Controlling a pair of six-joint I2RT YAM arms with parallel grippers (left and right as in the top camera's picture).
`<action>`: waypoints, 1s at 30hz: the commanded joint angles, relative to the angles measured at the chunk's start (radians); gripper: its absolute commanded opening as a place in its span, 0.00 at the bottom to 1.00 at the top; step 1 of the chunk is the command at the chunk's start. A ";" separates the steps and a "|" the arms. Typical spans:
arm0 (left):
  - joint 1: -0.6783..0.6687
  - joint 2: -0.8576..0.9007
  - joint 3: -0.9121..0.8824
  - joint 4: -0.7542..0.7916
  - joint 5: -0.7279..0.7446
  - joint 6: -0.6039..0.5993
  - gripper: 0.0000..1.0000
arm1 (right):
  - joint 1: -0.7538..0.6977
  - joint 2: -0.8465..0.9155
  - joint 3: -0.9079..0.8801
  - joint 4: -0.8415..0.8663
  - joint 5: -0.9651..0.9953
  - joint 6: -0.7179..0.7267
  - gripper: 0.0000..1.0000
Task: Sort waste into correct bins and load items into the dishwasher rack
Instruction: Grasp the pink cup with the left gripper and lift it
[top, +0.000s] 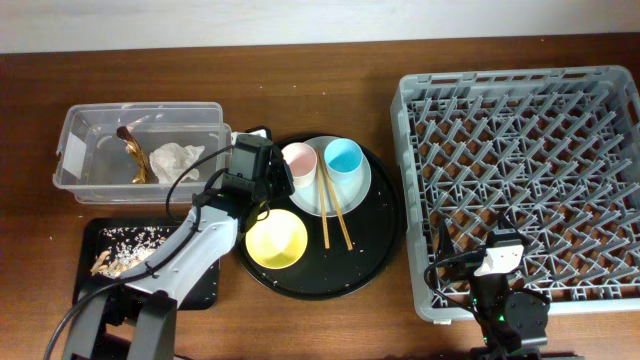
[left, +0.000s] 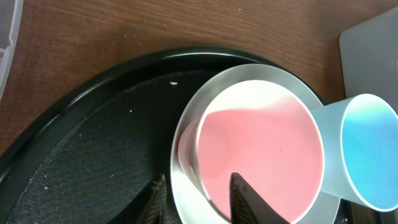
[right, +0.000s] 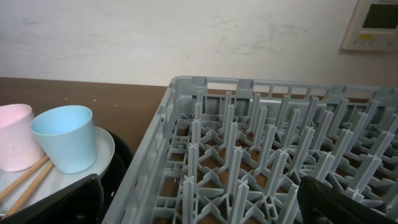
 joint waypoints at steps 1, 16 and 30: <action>0.000 0.025 0.010 -0.007 -0.007 0.010 0.29 | -0.003 -0.006 -0.006 -0.003 -0.002 0.004 0.98; 0.002 -0.048 0.010 -0.012 -0.007 0.010 0.01 | -0.003 -0.006 -0.006 -0.003 -0.002 0.004 0.98; 0.411 -0.449 0.021 0.055 1.257 -0.109 0.00 | -0.003 -0.006 -0.006 0.005 0.016 0.010 0.98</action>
